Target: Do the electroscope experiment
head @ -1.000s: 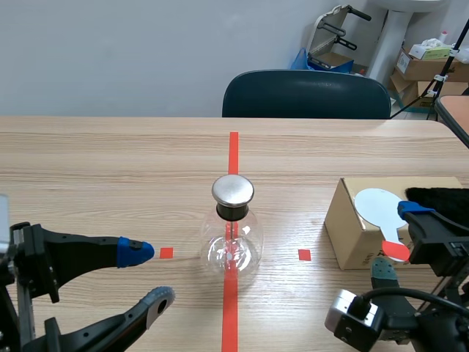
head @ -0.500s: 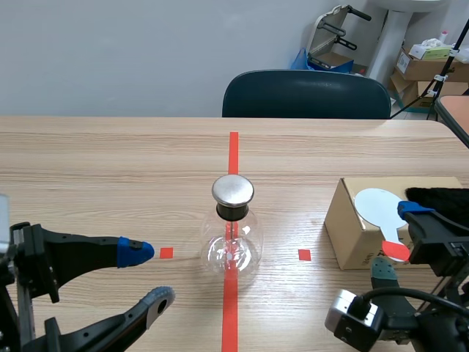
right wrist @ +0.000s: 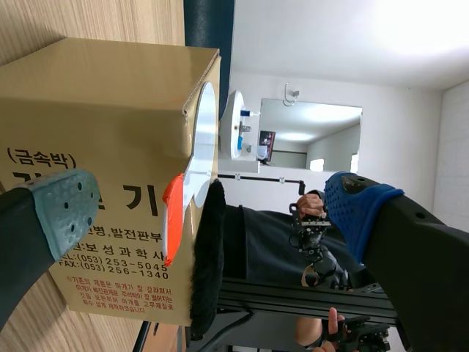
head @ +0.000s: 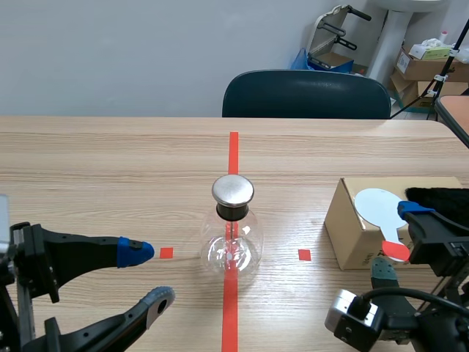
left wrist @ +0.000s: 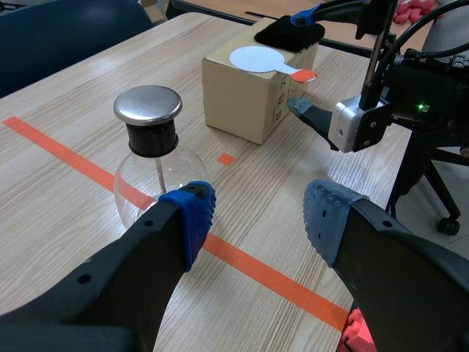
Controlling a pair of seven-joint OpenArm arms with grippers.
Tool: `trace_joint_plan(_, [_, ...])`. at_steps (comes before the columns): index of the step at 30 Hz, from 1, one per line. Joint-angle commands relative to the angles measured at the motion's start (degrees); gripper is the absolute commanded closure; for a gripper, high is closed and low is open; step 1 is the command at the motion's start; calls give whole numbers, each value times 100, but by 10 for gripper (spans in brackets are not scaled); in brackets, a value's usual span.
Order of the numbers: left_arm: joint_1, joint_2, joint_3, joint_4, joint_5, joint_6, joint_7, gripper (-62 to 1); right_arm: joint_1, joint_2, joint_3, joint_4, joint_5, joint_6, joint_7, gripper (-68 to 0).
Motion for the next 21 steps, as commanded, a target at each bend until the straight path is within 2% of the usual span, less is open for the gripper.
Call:
trace_joint_plan(1, [15, 13, -2, 107, 7, -4, -81, -300, 52, 92, 4, 44, 26, -68, 0, -640])
trace_joint_plan(11, [15, 42, -4, 107, 2, 61, -90, -300, -157, 81, 4, 63, 129, -68, -129, -640])
trace_joint_plan(15, [17, 142, -4, 107, 4, 227, -83, -300, -553, 87, 2, 245, 599, -66, -37, -640])
trace_joint_plan(18, [46, 208, -24, 107, 0, 411, -96, -300, -931, 190, 2, 505, 1128, -39, 258, -641])
trace_joint_plan(21, [254, 380, -297, 107, 0, 767, -105, -300, -1335, 393, 2, 898, 1779, 243, 481, -640])
